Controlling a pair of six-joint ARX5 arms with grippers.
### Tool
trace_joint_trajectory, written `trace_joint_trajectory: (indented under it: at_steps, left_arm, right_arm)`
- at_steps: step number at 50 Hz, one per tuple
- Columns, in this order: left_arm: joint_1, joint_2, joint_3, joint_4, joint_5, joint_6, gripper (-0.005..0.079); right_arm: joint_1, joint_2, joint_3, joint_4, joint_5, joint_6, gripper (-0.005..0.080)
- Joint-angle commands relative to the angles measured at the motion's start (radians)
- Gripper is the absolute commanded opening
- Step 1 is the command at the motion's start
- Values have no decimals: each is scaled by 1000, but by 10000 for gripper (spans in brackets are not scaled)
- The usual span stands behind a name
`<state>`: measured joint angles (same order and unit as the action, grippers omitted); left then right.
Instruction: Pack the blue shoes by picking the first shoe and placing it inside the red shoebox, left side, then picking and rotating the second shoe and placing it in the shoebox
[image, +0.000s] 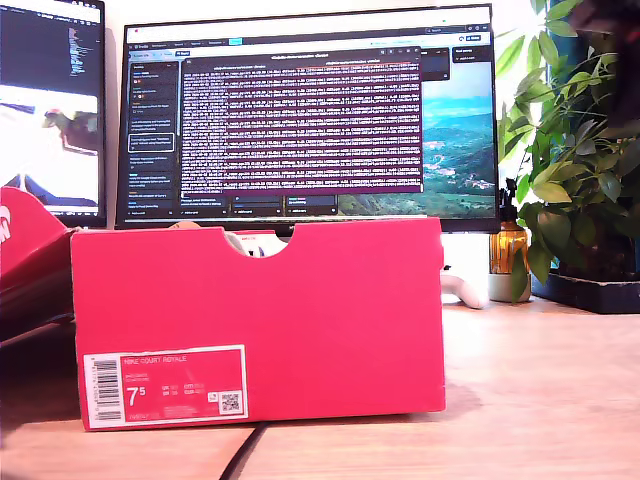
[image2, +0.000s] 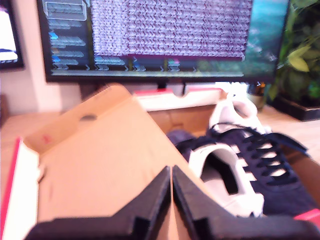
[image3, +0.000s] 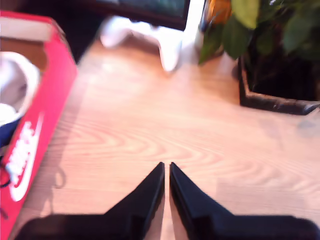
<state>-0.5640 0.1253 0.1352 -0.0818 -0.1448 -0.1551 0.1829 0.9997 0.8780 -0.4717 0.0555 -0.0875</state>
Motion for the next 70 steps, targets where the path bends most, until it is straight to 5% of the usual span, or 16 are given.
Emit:
trace_joint_trajectory:
  at_steps: [1,40,52,62,70]
  left_arm:
    - [35,-2,-41,32,34,18,-19]
    - [424,-3,-161,119,289,39,-19]
    - [488,-3,-161,158,318,29,-19]
    - [505,-3,-161,158,331,30,-19]
    - [505,-3,-161,158,335,33,-19]
  right_arm:
    - [-1,-35,-52,28,-2,-15,-13]
    - [-1,-384,-428,265,-3,21,-13]
    - [-12,-410,-580,472,32,51,-13]
    - [-127,-410,-663,590,-2,28,-13]
    - [-268,-409,-676,632,-208,46,-13]
